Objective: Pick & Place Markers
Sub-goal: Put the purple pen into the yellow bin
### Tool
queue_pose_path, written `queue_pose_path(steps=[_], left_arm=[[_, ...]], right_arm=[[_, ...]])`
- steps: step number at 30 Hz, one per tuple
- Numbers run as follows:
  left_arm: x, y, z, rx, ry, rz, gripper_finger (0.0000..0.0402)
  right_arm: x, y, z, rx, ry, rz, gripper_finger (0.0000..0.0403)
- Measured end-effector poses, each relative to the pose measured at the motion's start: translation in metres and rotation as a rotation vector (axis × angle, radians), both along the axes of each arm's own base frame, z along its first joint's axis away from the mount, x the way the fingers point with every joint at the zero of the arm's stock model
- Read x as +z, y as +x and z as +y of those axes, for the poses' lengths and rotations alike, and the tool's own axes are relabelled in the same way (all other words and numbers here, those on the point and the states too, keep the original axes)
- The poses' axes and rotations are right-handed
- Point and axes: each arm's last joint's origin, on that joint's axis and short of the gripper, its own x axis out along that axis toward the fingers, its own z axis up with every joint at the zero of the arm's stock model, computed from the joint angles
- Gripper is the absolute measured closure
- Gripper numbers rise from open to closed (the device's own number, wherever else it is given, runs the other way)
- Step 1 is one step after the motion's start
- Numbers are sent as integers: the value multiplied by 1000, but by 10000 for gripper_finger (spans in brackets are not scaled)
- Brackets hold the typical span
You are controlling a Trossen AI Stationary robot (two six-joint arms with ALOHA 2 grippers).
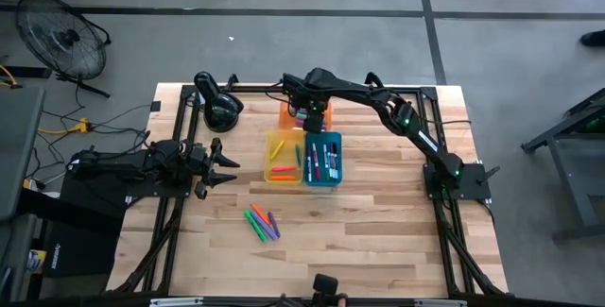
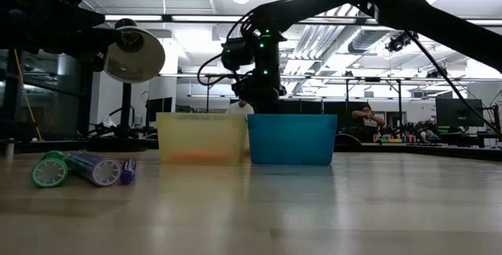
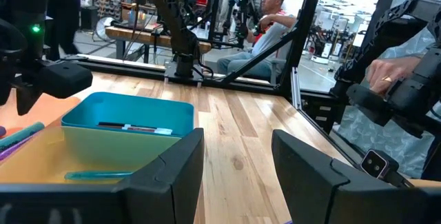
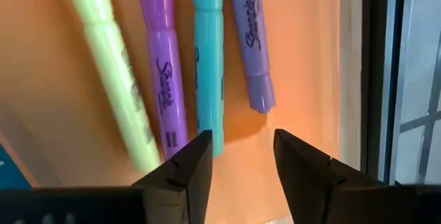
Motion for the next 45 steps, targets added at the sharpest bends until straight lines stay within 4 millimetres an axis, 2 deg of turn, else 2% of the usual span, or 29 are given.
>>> queue_pose_path(steps=[6, 14, 19, 24, 31, 37, 45], left_arm=[[0, 0, 0, 0, 0, 0, 232], [0, 0, 0, 0, 0, 0, 232], [0, 0, 0, 0, 0, 0, 232], [0, 0, 0, 0, 0, 0, 232], [0, 0, 0, 0, 0, 0, 232], [0, 0, 0, 0, 0, 0, 232], [0, 0, 0, 0, 0, 0, 232]], right_arm=[[4, -2, 2, -24, -16, 9, 257], [35, -10, 3, -191, -128, -57, 264], [58, -17, 10, -351, -13, -179, 263], [70, -17, 25, -429, 152, -241, 263], [74, -5, 71, -362, 198, -209, 263], [74, 9, 135, -257, 214, -188, 263], [74, 19, 217, -161, 143, -222, 263]])
